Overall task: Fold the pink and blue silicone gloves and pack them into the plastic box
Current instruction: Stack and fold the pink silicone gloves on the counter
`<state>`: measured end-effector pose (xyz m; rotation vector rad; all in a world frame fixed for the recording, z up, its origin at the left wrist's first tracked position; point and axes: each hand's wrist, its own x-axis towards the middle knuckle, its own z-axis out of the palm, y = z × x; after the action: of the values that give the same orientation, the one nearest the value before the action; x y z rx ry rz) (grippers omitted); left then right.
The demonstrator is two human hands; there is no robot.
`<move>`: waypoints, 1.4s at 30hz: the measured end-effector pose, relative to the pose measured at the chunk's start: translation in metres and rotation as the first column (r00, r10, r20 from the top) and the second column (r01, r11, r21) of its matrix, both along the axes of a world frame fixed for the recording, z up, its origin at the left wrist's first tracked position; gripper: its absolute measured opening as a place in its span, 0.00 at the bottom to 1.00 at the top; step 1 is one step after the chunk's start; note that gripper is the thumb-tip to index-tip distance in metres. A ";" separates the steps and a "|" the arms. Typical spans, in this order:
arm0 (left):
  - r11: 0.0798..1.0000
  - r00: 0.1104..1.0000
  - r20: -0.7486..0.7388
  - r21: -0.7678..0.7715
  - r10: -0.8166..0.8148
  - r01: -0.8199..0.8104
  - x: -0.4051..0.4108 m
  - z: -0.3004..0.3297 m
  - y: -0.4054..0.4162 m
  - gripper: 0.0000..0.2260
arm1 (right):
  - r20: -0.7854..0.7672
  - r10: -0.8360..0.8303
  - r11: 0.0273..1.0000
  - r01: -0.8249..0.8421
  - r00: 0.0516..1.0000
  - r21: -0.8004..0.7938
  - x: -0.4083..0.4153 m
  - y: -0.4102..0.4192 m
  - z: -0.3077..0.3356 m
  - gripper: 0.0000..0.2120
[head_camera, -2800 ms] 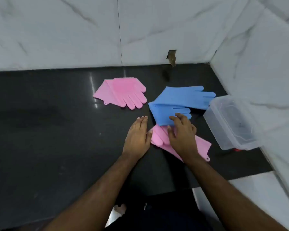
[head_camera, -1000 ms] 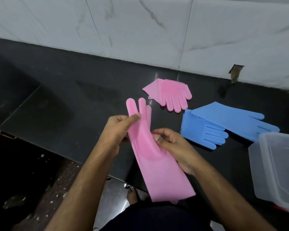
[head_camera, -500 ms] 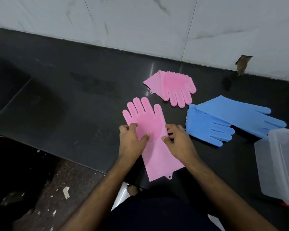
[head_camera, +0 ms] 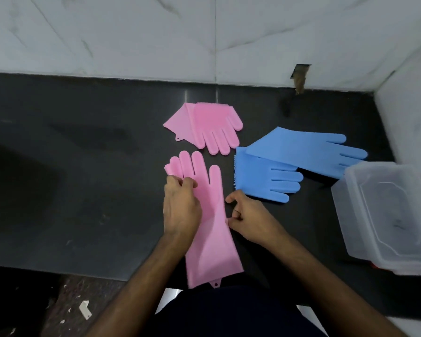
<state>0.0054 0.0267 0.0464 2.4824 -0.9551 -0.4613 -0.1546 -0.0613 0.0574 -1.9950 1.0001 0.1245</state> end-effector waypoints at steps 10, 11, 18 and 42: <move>0.980 0.995 0.008 -0.175 -0.097 0.097 -0.007 0.015 -0.036 0.15 | 0.159 -0.071 0.991 0.087 0.985 -0.097 0.011 -0.038 0.013 0.17; 0.978 0.995 0.023 -0.180 -0.099 0.101 -0.005 0.016 -0.038 0.15 | 0.164 -0.069 0.991 0.088 0.984 -0.106 0.016 -0.044 0.015 0.17; 0.986 0.999 0.012 -0.156 -0.052 0.053 0.011 0.011 -0.063 0.17 | 0.179 0.024 0.912 0.052 0.984 -0.406 0.049 -0.081 0.010 0.14; 0.942 0.994 -0.093 -0.336 -0.054 0.020 0.064 0.014 -0.120 0.36 | 0.613 -0.132 0.937 0.300 0.779 -0.179 0.104 -0.138 0.029 0.08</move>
<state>0.0696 -0.0936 0.0606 2.1195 -0.9531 -0.3946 -0.0509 -0.1993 0.0866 -1.9371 0.8448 -0.7677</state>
